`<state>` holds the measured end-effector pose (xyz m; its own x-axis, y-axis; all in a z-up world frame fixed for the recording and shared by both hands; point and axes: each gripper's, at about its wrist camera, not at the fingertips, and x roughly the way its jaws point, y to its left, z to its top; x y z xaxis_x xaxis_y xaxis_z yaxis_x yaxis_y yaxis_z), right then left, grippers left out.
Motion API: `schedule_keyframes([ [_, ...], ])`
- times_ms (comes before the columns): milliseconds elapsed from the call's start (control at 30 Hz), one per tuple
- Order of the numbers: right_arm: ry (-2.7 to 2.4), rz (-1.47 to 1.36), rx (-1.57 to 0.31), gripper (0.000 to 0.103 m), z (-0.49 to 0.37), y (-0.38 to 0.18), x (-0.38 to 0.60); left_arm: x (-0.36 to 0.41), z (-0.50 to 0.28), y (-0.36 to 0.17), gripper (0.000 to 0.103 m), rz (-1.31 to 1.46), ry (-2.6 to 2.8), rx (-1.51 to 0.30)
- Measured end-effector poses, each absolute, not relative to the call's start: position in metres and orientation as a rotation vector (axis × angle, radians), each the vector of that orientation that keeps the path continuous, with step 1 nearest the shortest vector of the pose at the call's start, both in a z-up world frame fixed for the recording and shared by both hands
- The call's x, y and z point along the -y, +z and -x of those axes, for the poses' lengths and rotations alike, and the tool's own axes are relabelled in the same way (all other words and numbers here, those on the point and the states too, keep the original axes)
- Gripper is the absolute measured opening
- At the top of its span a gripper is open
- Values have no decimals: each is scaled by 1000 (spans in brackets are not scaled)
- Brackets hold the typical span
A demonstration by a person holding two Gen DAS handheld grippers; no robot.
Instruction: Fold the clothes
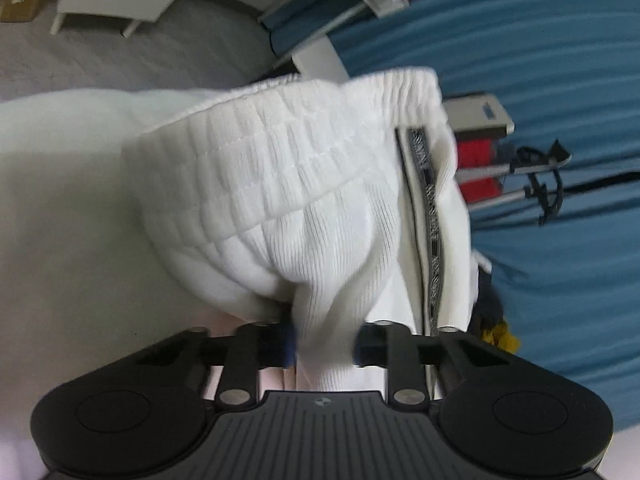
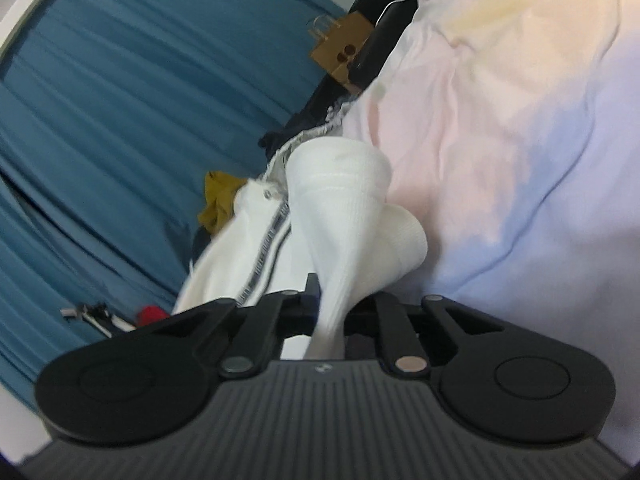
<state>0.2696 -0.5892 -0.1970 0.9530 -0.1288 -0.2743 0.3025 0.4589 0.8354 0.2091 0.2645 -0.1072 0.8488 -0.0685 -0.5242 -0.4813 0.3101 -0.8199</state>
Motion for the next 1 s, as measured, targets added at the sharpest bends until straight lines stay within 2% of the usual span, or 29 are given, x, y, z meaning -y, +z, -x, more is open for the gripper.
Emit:
schedule_keyframes([
  [167, -286, -1041, -173, 9, -236, -174, 583, -260, -204, -85, 13, 1192, 257, -413],
  [400, -344, -992, -235, 8, -178, -158, 586, -258, -164, -52, 12, 1172, 147, -357],
  [533, -356, -1052, -226, 8, -147, -149, 586, -264, -91, -46, 11, 1225, 112, -328],
  [767, -390, -1149, -279, 8, -98, -154, 596, -291, -28, -36, 10, 1235, 121, -355],
  [1000, -442, -1293, -390, 8, -73, -204, 604, -298, 12, -58, 11, 1141, 187, -515],
])
